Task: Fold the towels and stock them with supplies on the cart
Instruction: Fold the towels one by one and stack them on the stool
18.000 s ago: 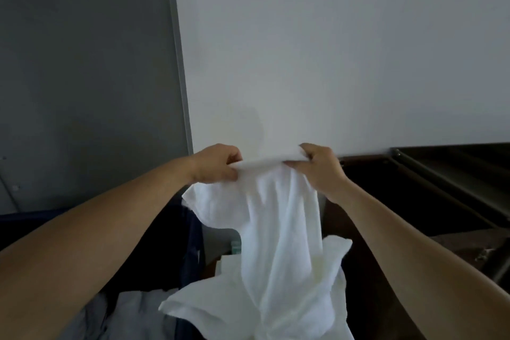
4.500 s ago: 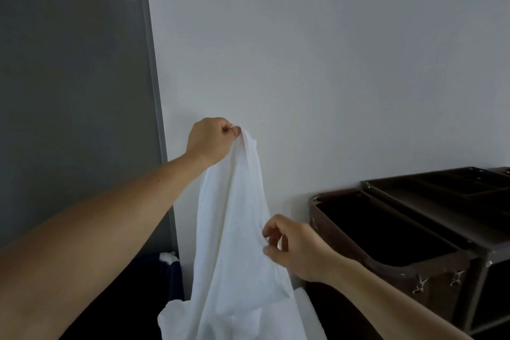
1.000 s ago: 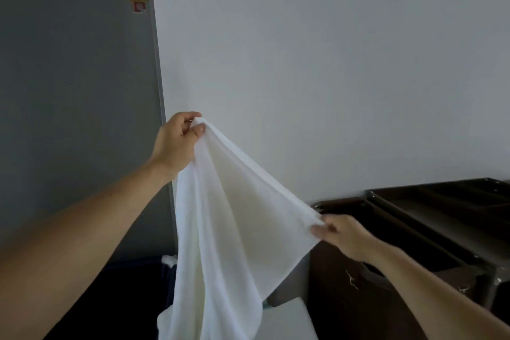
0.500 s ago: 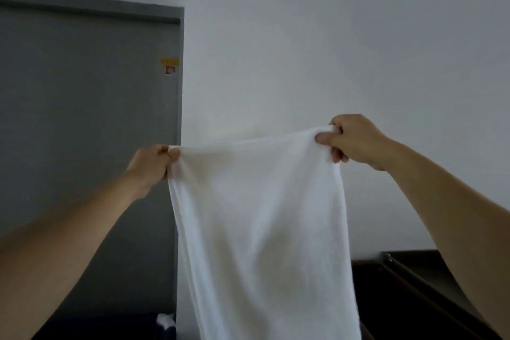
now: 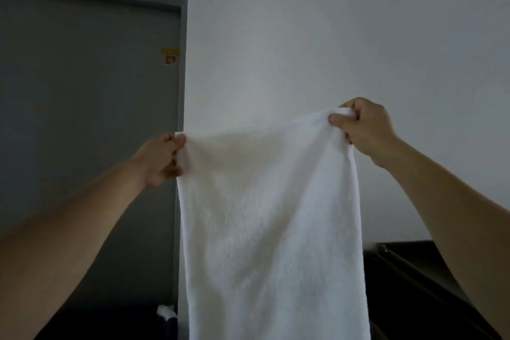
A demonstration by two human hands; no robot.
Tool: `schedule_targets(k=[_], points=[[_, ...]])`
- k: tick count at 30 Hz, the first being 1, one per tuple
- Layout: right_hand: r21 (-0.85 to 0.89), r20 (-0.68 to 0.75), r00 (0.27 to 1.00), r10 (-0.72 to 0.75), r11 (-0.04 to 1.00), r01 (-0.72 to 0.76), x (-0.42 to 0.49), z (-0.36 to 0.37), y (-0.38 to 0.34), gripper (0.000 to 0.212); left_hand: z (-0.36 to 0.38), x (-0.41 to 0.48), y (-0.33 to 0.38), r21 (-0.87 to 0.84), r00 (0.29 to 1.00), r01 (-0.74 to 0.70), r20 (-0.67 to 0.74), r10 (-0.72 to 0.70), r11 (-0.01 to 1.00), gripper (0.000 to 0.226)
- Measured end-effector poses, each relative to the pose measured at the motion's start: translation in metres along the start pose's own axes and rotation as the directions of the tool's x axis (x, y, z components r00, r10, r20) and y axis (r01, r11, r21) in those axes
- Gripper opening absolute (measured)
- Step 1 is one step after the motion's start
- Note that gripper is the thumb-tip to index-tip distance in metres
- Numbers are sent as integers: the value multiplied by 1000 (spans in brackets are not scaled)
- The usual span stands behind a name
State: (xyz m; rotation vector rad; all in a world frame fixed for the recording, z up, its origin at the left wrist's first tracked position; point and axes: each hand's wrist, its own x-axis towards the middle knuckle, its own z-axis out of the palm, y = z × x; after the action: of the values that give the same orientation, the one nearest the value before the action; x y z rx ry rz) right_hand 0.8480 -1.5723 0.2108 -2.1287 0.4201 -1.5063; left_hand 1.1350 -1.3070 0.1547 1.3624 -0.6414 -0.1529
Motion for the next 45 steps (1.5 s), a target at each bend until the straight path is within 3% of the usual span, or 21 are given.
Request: schedule_targets(k=[2, 6, 8, 11, 13, 15, 17, 19, 23, 26, 29, 32, 41, 45], points=[[-5, 24, 1000, 5, 1000, -5, -4, 4, -1, 15, 4, -3, 3, -102, 999, 22, -34, -26, 995, 12], [0, 7, 997, 78, 997, -78, -14, 2, 4, 39, 7, -1, 3, -148, 986, -141, -109, 126, 979, 13], [-1, 61, 990, 125, 992, -125, -18, -3, 6, 33, 6, 1, 3, -177, 978, -188, -128, 166, 966, 15], [70, 306, 939, 155, 980, -185, -28, -10, 11, 19, -4, 1, -4, -247, 979, -203, -23, 204, 947, 15], [77, 369, 914, 166, 975, -209, -33, -17, 15, 18, -13, 1, -12, -217, 962, -230, 96, 255, 949, 6], [71, 332, 926, 179, 974, -214, -37, -18, 18, 18, -16, 2, -19, -83, 938, -301, 152, 310, 950, 14], [98, 211, 962, 176, 975, -200, -42, -9, 20, 17, -11, 3, -21, 33, 932, -354, 101, 349, 935, 8], [166, 129, 970, 204, 960, -224, -48, 2, 21, 17, -4, 6, -25, -23, 939, -341, 32, 341, 940, 7], [230, 238, 925, 297, 907, -351, -57, 9, 23, 20, 1, 14, -39, -109, 962, -272, 6, 274, 956, 9], [271, 55, 954, 294, 915, -298, -55, 11, 27, 22, 5, 20, -47, -116, 972, -233, 11, 236, 965, 9], [173, 15, 966, 259, 951, -257, -58, 18, 35, 26, 5, 27, -54, -21, 984, -159, 79, 160, 987, 8], [225, -68, 973, 221, 954, -201, -55, 22, 43, 27, 5, 34, -60, -13, 978, -199, 65, 199, 980, 13], [244, 191, 930, 314, 903, -355, -40, 49, 82, 17, 26, 55, -99, 120, 993, -90, -62, 97, 989, 9], [282, 57, 962, 268, 920, -273, -19, 61, 95, 21, 49, 71, -83, 106, 976, -143, -149, 158, 984, 12]])
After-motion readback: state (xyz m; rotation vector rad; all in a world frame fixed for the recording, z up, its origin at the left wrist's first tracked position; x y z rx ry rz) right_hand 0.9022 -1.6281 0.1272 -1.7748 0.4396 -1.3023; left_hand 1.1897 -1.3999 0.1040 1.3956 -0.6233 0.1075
